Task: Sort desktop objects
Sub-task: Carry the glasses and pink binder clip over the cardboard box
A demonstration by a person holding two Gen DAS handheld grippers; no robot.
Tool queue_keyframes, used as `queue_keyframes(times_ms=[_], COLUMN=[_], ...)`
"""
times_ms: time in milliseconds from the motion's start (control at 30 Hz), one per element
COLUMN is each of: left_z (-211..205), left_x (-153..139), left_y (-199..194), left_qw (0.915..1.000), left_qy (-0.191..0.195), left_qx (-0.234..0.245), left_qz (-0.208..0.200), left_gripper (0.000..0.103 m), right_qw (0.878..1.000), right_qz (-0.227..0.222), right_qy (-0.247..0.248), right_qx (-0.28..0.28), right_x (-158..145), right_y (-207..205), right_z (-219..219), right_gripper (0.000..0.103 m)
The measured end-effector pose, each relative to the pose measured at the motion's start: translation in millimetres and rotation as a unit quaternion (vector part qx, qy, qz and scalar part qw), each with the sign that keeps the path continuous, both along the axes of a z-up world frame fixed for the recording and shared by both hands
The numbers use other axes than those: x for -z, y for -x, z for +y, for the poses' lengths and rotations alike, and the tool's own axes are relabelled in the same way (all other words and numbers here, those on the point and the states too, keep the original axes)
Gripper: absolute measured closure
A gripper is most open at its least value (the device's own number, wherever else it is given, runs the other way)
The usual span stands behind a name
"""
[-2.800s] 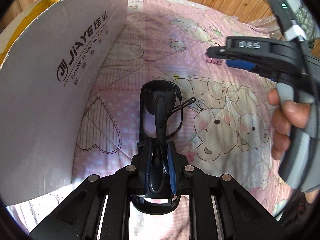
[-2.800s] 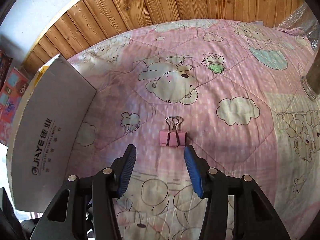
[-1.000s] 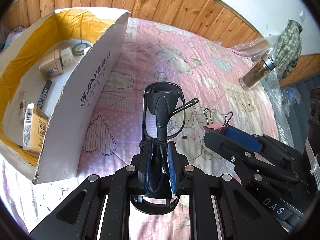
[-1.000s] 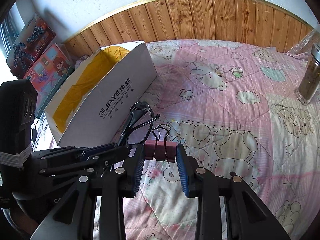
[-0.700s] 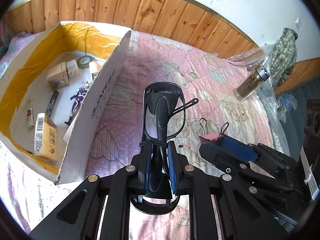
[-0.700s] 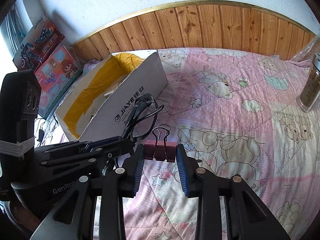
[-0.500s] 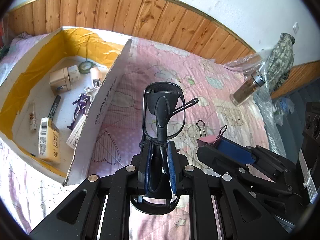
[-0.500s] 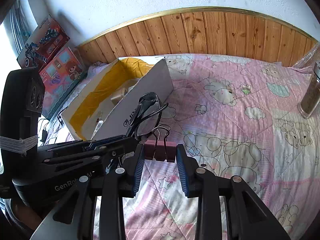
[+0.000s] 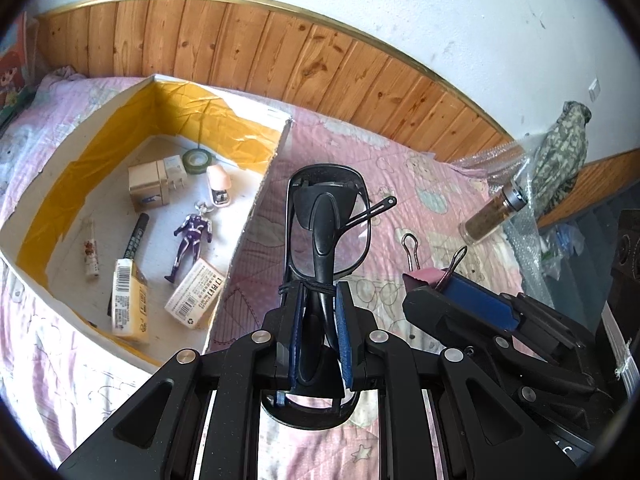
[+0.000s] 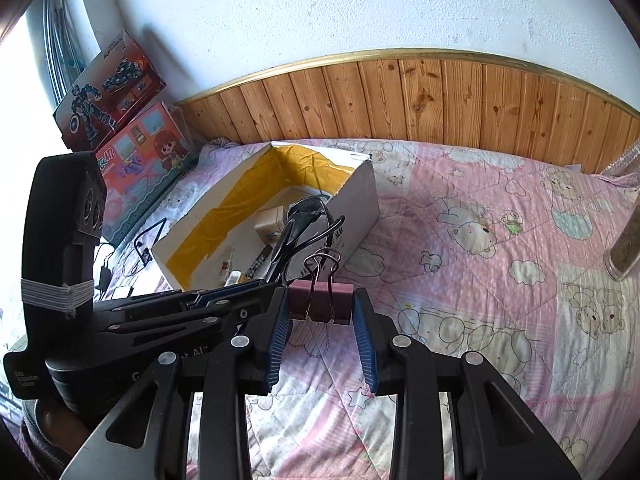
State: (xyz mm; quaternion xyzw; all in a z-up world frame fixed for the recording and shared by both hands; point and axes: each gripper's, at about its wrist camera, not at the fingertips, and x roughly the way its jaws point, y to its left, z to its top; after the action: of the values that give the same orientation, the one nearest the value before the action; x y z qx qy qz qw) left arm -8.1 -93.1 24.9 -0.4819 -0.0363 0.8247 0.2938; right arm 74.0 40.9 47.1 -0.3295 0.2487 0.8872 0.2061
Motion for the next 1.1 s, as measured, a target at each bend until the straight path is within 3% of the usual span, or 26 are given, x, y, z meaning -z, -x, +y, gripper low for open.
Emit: queue_keyframes(times_ms=[400, 800, 1100], left_z=[-40.2, -71.8, -112.9], left_x=[-25.1, -26.2, 0.2], left_y=[27.2, 56.9, 98.5], left_qw=[0.9987, 0.9969, 0.9921], left_qy=[-0.016, 0.002, -0.019], left_qx=[-0.047, -0.076, -0.119], left_qz=[0.014, 0.02, -0.034], left_gripper=[0.087, 0.087, 0.087], right_qw=[0.999, 0.998, 0.996], right_qz=[0.01, -0.002, -0.023], right_qy=[-0.022, -0.026, -0.034], right_qx=[-0.04, -0.06, -0.084], right_x=[-25.1, -21.1, -13.4], right_y=[47.1, 94.2, 132.7], right_z=[-12.5, -12.6, -15.3], right_gripper=[0.07, 0.07, 0.07])
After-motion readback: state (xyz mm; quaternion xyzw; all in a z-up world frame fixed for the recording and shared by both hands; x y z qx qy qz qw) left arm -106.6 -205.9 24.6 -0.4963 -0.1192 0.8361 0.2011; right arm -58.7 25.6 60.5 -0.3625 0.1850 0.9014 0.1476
